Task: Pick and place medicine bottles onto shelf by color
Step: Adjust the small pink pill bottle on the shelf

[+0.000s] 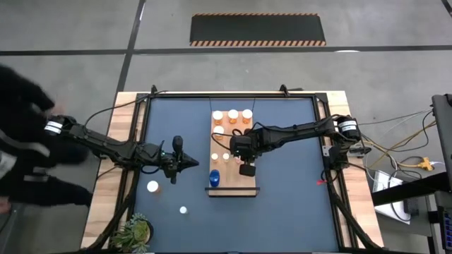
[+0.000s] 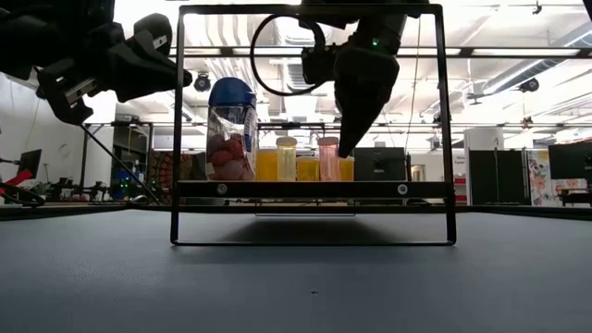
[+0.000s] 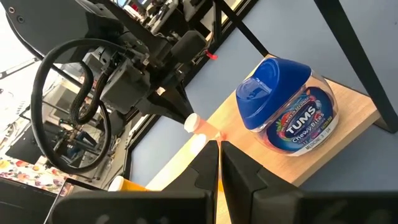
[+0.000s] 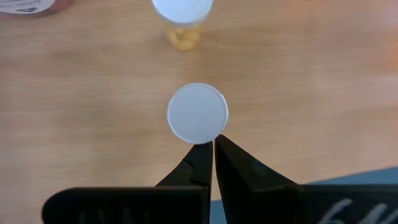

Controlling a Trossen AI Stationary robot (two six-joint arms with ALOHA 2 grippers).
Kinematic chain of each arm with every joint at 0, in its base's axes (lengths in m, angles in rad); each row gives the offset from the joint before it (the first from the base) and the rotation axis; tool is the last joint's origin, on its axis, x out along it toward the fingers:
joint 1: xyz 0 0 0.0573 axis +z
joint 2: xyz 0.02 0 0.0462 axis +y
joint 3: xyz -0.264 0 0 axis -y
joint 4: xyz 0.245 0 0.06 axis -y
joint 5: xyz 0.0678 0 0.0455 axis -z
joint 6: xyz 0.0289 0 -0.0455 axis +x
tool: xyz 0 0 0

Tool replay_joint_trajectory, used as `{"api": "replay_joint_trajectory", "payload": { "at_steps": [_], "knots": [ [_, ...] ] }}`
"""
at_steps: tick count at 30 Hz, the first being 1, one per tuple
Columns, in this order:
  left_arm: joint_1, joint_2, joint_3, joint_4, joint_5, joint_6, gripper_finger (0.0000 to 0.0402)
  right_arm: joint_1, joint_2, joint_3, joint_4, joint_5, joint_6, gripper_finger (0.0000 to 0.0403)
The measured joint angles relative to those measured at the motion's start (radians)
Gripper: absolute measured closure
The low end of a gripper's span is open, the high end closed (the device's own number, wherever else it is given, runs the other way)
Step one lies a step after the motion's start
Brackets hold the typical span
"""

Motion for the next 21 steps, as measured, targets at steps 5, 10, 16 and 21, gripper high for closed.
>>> {"api": "replay_joint_trajectory", "payload": {
  "at_steps": [5,10,16,21],
  "knots": [
    [0.000,0.000,0.000,0.000,0.000,0.000,0.0402,0.000,0.000,-0.006,-0.001,-0.022,0.027,0.0394],
    [0.000,0.000,0.000,0.000,0.000,0.000,0.0402,0.000,0.000,-0.052,0.010,-0.021,0.039,0.0394],
    [0.000,0.000,-0.001,0.000,0.000,0.000,0.0402,0.000,0.002,-0.106,0.087,-0.032,0.030,0.0394],
    [0.000,0.000,0.000,0.000,0.000,0.000,0.0402,0.000,0.002,-0.113,0.135,-0.063,0.026,0.0394]
  ]
}}
